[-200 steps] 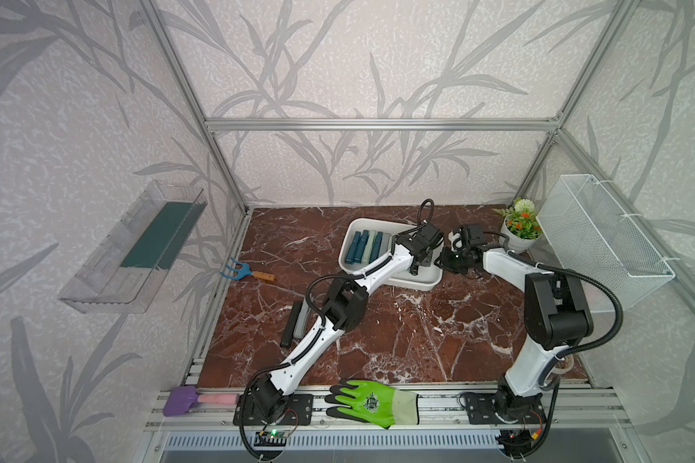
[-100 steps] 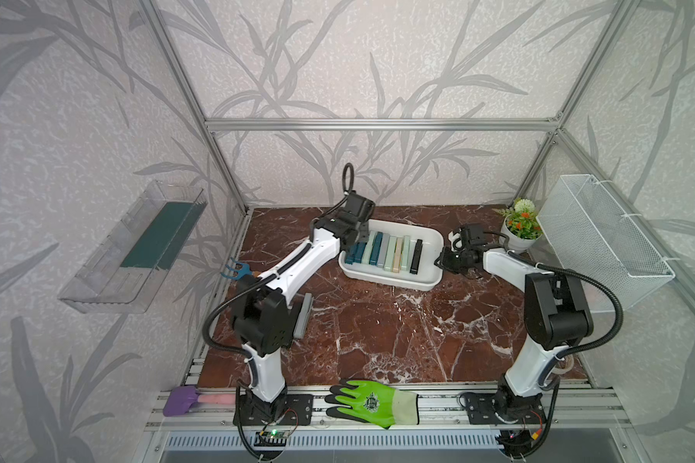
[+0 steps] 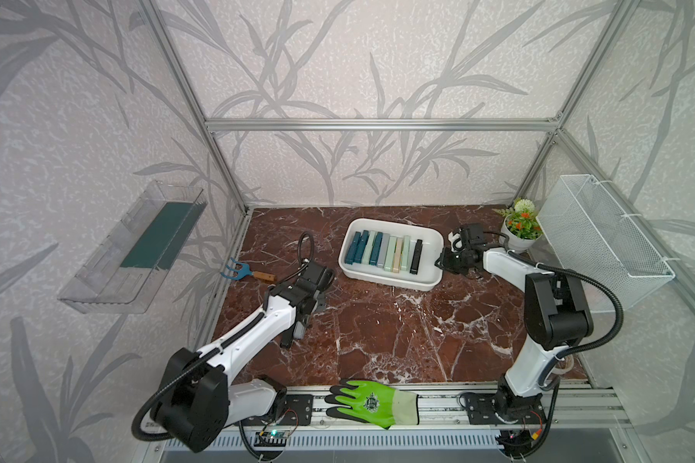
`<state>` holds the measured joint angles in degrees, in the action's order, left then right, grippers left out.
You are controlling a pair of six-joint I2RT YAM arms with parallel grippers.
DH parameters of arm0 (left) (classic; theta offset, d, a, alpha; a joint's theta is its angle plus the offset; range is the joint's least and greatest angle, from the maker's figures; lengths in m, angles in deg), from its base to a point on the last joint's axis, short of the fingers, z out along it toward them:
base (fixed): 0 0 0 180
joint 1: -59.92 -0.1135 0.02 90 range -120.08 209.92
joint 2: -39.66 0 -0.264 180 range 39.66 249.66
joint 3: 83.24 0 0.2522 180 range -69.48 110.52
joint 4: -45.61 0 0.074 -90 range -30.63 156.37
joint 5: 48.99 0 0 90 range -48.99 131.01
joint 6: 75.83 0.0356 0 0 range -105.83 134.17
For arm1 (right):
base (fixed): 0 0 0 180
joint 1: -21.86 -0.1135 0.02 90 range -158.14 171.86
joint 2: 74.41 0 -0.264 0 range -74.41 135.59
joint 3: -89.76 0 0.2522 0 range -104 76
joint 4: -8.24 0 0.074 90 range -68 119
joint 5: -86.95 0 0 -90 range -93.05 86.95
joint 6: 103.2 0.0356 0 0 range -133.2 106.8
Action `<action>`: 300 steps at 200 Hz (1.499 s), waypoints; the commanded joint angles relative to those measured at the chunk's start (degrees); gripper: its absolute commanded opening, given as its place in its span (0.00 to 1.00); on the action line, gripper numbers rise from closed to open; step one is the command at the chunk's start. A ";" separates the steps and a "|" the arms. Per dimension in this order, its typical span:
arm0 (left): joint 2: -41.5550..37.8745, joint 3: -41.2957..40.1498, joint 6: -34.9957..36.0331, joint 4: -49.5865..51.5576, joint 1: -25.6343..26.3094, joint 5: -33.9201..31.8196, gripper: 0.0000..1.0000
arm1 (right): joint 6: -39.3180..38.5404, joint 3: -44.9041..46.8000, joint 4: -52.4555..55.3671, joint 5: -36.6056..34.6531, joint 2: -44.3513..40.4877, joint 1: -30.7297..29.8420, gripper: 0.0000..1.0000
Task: Put the pruning pliers into the storage box
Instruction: Pick up the pruning pliers from the center of the board.
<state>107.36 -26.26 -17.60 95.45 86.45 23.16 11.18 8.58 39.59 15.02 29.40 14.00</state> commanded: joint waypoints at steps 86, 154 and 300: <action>-3.20 -10.17 -9.85 -2.59 2.26 -0.19 0.56 | -1.59 -2.45 2.72 -0.62 0.17 0.21 0.25; -0.87 -9.94 -11.82 -2.35 2.38 -2.00 0.55 | -1.25 -3.31 2.85 -0.05 1.04 0.21 0.25; 10.68 -6.04 -14.69 -3.10 2.34 -2.38 0.53 | -1.46 -2.65 2.96 -0.74 0.69 0.21 0.24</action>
<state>116.28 -34.57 -31.85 93.13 88.65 21.76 10.44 6.63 41.64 14.80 29.53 14.00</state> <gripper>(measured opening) 0.538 0.244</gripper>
